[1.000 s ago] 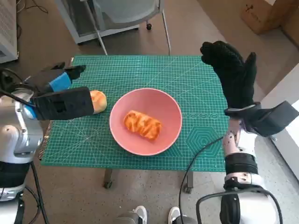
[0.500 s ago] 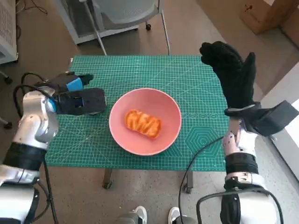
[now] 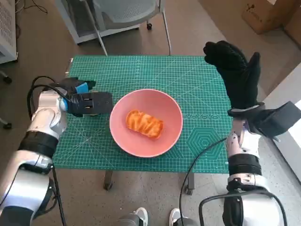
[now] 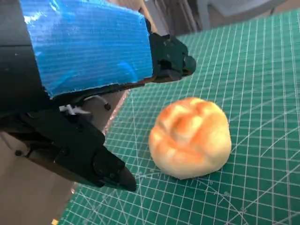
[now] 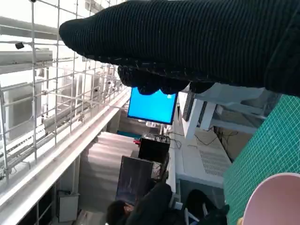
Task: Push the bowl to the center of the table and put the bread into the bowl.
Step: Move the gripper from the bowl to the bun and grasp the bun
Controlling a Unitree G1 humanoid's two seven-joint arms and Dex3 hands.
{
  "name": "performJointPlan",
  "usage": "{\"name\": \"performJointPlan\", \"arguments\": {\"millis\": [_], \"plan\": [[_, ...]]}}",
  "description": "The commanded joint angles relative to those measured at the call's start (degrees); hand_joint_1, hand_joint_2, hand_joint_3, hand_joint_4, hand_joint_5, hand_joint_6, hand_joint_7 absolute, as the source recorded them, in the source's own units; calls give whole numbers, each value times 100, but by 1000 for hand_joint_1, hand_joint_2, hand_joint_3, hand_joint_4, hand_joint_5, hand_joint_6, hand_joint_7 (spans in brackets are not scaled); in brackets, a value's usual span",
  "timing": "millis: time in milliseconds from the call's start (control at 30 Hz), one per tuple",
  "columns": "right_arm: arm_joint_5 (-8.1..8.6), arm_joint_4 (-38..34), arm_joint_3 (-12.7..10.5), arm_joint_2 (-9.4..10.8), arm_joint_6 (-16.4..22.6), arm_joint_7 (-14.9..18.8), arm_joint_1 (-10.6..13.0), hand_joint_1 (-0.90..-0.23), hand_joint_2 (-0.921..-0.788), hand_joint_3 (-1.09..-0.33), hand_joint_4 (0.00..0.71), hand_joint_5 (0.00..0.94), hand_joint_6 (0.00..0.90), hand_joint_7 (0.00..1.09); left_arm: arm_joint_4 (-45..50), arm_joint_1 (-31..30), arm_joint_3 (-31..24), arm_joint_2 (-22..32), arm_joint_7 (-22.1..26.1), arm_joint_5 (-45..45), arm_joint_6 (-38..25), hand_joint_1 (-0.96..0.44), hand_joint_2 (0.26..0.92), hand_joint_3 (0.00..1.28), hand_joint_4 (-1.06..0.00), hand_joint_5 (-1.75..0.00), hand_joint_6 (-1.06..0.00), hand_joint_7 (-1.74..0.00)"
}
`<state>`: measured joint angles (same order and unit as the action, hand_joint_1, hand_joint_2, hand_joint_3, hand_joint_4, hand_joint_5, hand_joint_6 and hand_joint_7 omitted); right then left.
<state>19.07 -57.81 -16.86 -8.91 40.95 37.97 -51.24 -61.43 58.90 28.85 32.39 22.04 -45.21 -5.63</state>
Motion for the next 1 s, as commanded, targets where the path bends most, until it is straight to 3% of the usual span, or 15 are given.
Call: {"name": "performJointPlan", "arguments": {"millis": [33,367,567,767,1000], "plan": [[9,-43,-19,-69,-17,48,117,-532,-921,-552,214,4,332,1,-423,265,83,-117,-178,7,151,-64,722,15,1,1,-209,-9],[39,8,-65,-97,-34,46,183,-528,-921,-552,218,4,332,1,-926,269,182,-361,-470,40,272,14,780,41,-5,-2,-249,-21],[16,21,-66,-100,9,2,204,-528,-921,-551,227,7,333,1,-1070,225,200,-440,-642,94,376,42,795,45,-68,-21,-297,-34],[1,26,-64,-106,44,-18,212,-527,-921,-552,235,8,335,2,-1182,109,234,-511,-909,98,505,45,829,51,-253,-28,-370,-25],[5,24,-61,-119,77,2,223,-526,-921,-554,236,6,335,2,-1266,-27,318,-520,-1313,36,726,21,892,48,-643,-105,-529,-49]]}}
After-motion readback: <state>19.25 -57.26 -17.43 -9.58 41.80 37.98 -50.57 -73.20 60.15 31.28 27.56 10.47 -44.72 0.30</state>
